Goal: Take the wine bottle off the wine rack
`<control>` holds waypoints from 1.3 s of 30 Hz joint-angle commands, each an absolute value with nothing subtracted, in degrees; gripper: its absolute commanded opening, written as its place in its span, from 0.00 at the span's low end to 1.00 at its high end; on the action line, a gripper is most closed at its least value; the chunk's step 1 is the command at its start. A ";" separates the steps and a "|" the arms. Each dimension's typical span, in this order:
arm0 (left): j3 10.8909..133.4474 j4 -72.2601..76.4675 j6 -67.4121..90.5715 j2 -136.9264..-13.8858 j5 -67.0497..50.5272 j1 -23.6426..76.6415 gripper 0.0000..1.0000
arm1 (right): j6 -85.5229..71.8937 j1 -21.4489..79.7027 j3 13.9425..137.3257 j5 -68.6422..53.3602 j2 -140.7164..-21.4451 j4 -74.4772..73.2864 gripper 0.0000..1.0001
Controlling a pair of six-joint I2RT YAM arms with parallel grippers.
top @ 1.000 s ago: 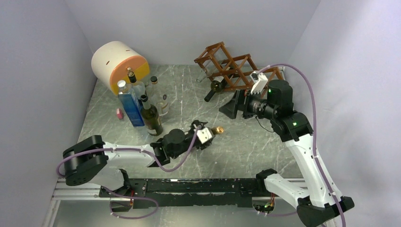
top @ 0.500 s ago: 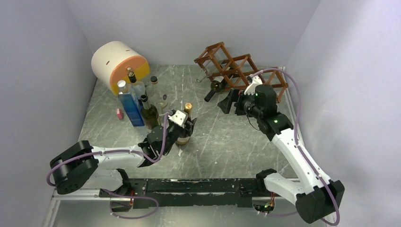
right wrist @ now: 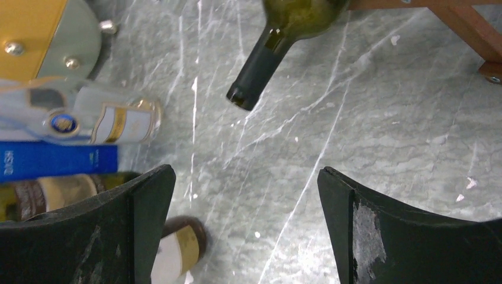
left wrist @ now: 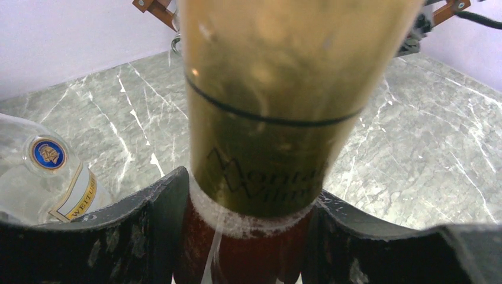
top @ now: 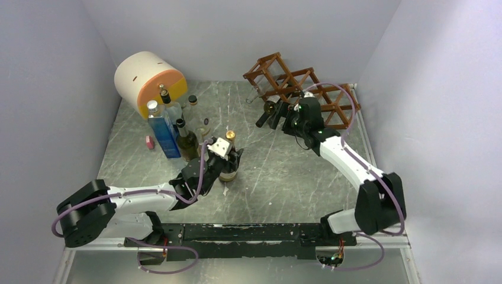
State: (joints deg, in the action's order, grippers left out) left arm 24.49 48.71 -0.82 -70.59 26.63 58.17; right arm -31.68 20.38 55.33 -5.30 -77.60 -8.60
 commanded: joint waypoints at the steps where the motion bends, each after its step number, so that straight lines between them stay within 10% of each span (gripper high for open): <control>1: 26.38 44.84 -2.01 -68.00 26.36 57.82 0.65 | -36.25 20.57 59.13 0.01 -82.15 -1.45 0.95; 7: 27.66 39.47 -1.28 -65.29 21.88 57.83 1.00 | -41.25 21.55 57.78 3.88 -89.08 7.50 0.93; 22: 33.66 19.82 2.76 -55.11 14.51 57.83 1.00 | -49.87 26.80 61.64 18.82 -107.65 19.09 0.90; 39: 47.34 -1.71 5.56 -46.32 14.54 57.83 1.00 | -53.43 27.95 69.59 24.90 -119.78 24.08 0.64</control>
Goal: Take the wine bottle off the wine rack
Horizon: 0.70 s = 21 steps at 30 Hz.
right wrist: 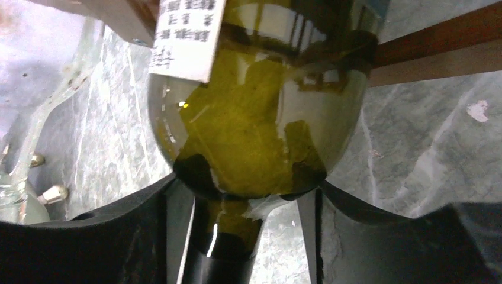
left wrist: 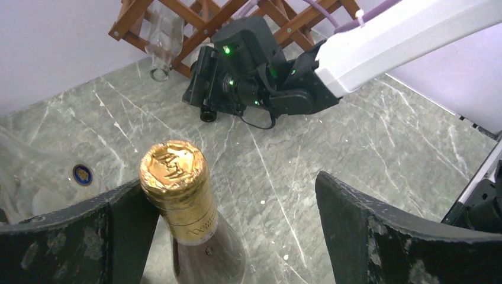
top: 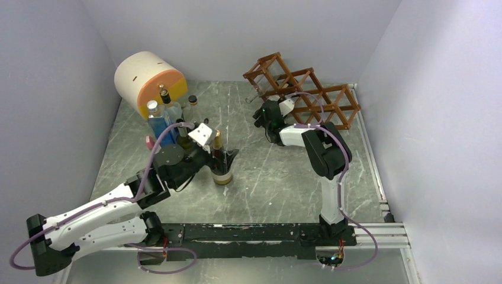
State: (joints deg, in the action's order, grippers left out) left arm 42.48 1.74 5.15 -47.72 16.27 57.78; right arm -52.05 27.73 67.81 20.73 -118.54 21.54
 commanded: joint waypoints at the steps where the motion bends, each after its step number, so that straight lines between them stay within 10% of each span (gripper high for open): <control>1: 48.45 -2.63 5.77 -46.27 14.73 57.83 0.99 | -53.37 27.95 69.53 24.88 -119.79 24.13 0.60; 21: 55.61 -5.86 6.40 -46.34 16.37 57.83 1.00 | -55.55 28.73 57.76 14.41 -104.93 21.24 0.10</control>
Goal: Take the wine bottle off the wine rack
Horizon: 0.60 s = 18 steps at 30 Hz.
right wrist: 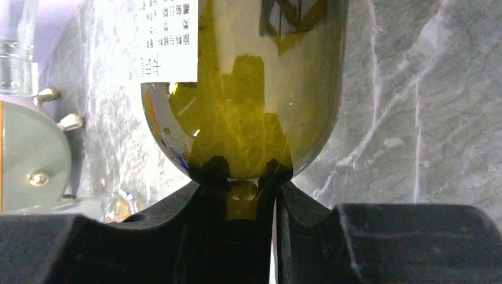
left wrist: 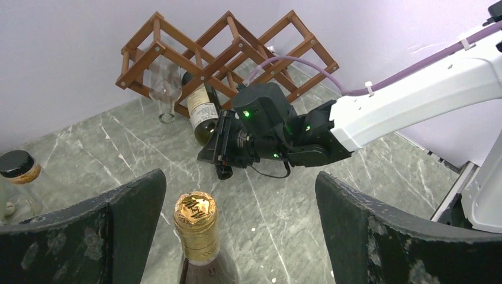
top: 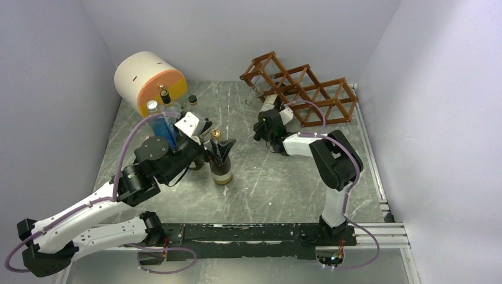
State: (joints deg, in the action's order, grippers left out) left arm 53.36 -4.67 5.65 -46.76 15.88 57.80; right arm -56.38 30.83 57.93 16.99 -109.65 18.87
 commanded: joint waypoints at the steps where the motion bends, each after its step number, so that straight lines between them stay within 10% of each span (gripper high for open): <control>1: 55.82 -6.00 6.49 -46.28 16.27 57.83 1.00 | -55.10 28.51 56.23 12.84 -104.11 20.96 0.06; 18: 67.98 -10.57 -3.27 -52.00 16.03 57.83 1.00 | -39.12 28.56 36.19 -3.87 -79.94 16.01 0.00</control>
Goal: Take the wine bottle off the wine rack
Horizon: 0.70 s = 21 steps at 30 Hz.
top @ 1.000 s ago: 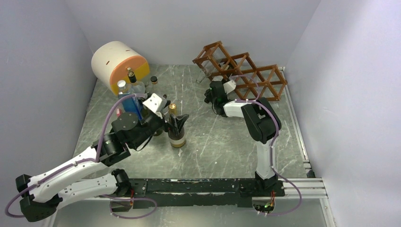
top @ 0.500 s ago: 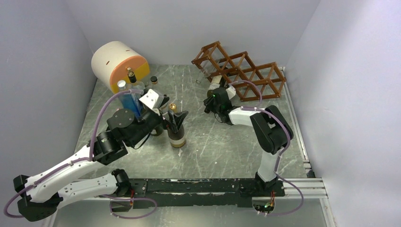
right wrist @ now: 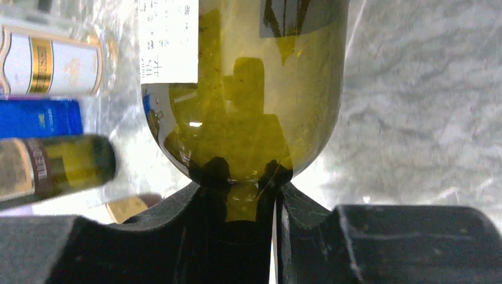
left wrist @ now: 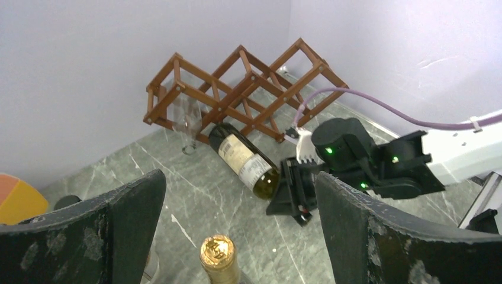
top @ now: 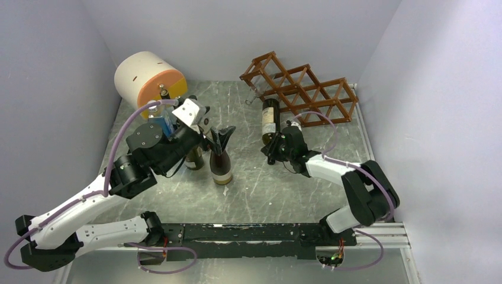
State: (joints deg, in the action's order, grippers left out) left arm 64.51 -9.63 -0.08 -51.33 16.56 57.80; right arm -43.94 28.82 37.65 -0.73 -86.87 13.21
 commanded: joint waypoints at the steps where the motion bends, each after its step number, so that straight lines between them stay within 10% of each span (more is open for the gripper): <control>1: 68.36 -10.64 -3.64 -52.26 15.48 57.84 1.00 | -39.11 28.56 35.27 -4.48 -78.32 15.59 0.00; 21: 76.98 -11.96 -28.96 -71.92 2.29 69.12 0.97 | -25.01 10.88 35.23 -30.29 -53.62 -26.29 0.00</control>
